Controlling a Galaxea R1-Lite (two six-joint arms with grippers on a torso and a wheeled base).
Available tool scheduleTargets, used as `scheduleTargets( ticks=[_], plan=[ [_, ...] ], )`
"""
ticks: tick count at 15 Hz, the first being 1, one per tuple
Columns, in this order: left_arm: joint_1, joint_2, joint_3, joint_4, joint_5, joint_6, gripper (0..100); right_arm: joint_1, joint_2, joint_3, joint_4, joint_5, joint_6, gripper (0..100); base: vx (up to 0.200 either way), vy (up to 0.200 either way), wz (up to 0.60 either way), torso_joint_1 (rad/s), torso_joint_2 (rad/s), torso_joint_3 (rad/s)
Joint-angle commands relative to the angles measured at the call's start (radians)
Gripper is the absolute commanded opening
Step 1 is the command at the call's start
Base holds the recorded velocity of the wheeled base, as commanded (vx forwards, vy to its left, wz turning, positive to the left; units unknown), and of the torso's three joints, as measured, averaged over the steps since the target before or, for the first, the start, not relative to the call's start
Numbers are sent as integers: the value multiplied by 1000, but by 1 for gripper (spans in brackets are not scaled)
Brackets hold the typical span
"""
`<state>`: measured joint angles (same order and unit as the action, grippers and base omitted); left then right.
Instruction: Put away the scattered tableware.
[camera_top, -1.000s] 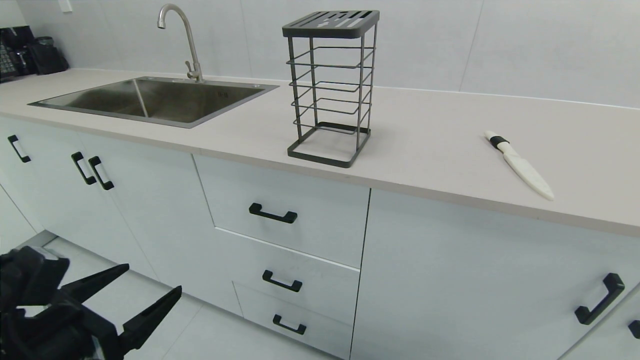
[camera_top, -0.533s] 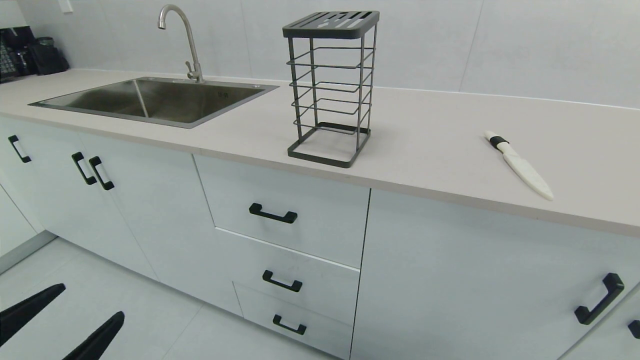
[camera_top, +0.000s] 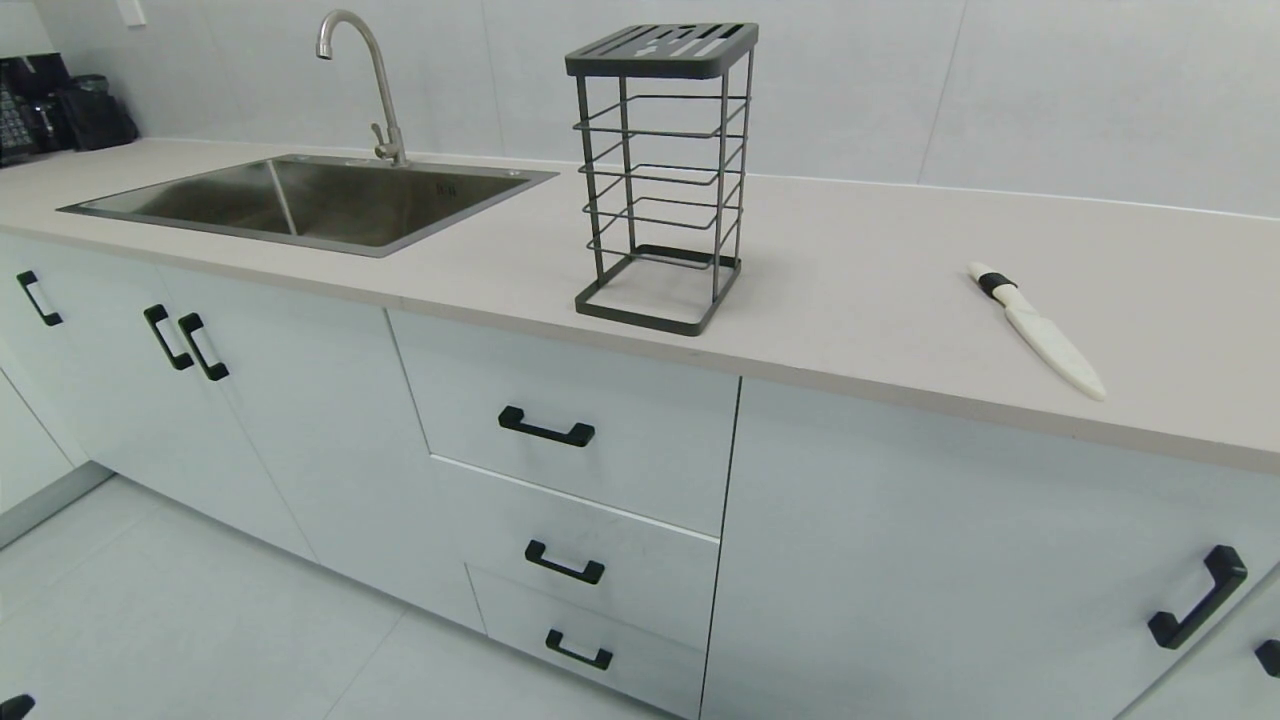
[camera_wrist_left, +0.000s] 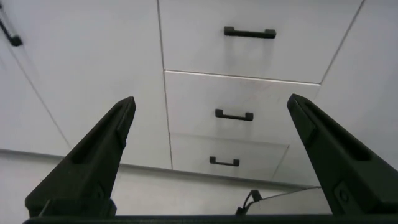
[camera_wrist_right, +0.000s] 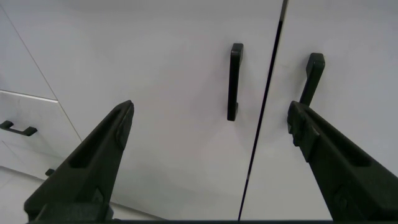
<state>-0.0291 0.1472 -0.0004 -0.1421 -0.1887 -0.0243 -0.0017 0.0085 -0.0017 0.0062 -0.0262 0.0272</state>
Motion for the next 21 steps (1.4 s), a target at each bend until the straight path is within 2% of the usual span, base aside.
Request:
scheduleTargets(
  ticks=[1,3,4,5,6,12,19,21],
  plan=[
    [29,-147,-4,105,6,0,100,0,1,0,0,0,0,100,0,0,0,0,0,0],
    [29,-147,-1,92,34,12,100,0,2,0,1,0,0,100,0,0,0,0,0,0],
    [29,-147,0,99,75,43,100,0,1,0,0,0,0,100,0,0,0,0,0,0],
    [29,-147,-4,164,147,49,100,0,1,0,0,0,0,100,0,0,0,0,0,0],
    [31,-147,0,148,155,35,100,0,1,0,0,0,0,100,0,0,0,0,0,0],
    [29,-147,0,142,146,29,100,0,1,0,1,0,0,100,0,0,0,0,0,0],
    [29,-147,0,142,144,30,100,0,1,0,1,0,0,100,0,0,-600,1,2,1],
    [29,-147,0,142,144,32,100,0,1,0,1,0,0,100,0,0,0,0,0,0]
  ],
)
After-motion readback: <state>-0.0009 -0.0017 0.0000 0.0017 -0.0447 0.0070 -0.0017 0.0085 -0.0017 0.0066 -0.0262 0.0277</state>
